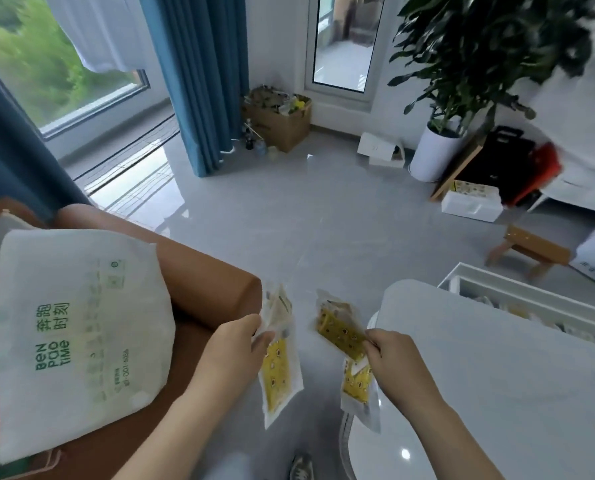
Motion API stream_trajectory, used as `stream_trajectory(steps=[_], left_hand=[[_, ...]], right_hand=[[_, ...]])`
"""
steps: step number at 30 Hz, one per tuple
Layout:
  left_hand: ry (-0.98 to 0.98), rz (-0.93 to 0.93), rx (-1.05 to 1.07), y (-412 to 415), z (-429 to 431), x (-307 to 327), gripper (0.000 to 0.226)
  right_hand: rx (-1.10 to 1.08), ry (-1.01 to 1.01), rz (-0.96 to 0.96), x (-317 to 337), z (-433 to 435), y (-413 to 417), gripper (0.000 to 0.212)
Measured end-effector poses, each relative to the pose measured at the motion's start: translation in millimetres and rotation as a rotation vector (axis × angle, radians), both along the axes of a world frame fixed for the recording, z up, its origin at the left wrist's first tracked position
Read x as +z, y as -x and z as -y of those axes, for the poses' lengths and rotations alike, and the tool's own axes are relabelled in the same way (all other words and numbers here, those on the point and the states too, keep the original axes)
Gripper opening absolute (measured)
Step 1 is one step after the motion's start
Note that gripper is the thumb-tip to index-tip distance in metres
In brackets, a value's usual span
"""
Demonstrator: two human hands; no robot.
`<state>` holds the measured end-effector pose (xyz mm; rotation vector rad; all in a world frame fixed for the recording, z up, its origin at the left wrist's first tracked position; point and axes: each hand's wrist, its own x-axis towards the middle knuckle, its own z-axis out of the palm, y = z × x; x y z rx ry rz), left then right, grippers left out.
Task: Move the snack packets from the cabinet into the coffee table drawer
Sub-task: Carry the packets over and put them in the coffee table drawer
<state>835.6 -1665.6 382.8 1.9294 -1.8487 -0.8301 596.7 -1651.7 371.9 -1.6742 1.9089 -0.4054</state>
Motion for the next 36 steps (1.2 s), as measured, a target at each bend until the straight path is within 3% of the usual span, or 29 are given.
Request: stream_trajectory(steps=[19,36], left_hand=[[-0.054,0.047,-0.435,76.6,334.3,1.3,0.038],[-0.079,0.215,-0.822,325.4,511.4,-6.4,0.029]], right_hand=[[-0.361,-0.089,-0.038,-20.0,242.2,44.3,0.031],[-0.684,-0.096,0.007,-39.7,360.6,248.0,0.028]])
